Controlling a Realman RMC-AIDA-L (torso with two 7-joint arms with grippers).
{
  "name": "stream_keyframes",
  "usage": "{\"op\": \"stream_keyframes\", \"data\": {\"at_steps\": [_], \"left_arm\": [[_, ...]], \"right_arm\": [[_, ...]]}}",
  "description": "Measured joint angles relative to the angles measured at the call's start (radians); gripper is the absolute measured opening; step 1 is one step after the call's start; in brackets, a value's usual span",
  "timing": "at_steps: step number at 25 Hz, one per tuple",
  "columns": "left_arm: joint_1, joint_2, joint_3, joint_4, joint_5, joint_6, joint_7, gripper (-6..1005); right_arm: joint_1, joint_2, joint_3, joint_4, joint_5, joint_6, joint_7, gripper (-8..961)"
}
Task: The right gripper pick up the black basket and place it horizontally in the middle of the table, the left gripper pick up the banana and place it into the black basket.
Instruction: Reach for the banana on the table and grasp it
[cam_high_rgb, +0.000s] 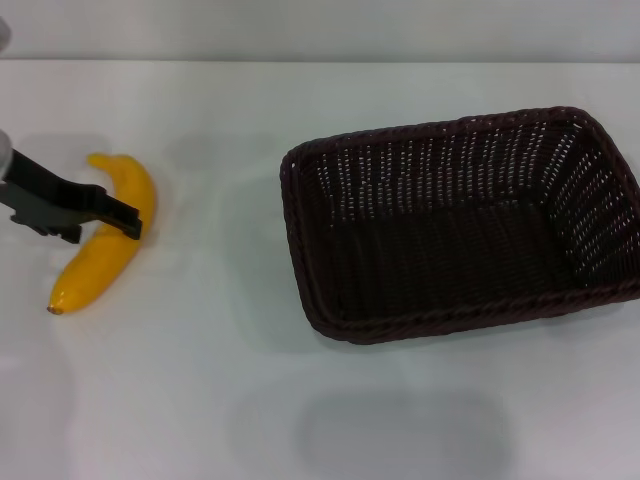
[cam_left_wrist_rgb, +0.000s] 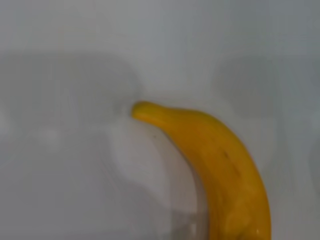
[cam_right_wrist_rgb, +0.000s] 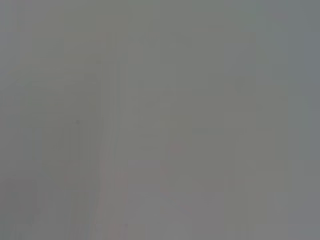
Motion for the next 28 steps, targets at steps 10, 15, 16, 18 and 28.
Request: {"op": "stream_keyframes", "data": {"at_steps": [10, 15, 16, 18, 28], "left_arm": [[-0.023, -0.035, 0.006, -0.037, 0.074, 0.022, -0.006, 715], [-0.031, -0.037, 0.020, -0.037, 0.081, 0.028, -0.005, 700], [-0.032, -0.037, 0.027, -0.037, 0.081, 0.030, -0.006, 697], [-0.035, -0.037, 0.048, -0.037, 0.081, 0.035, -0.010, 678], [-0.036, -0.040, 0.063, 0.035, 0.060, 0.042, 0.002, 522]], "right_arm": [[0.010, 0.000, -0.001, 0.001, 0.000, -0.028, -0.001, 867], [0.010, 0.000, -0.002, 0.001, 0.000, -0.032, -0.001, 867], [0.010, 0.000, -0.002, 0.001, 0.000, -0.035, -0.001, 867], [0.010, 0.000, -0.002, 0.001, 0.000, -0.042, -0.001, 867], [0.012, 0.000, -0.002, 0.001, 0.000, -0.051, 0.000, 867]]}}
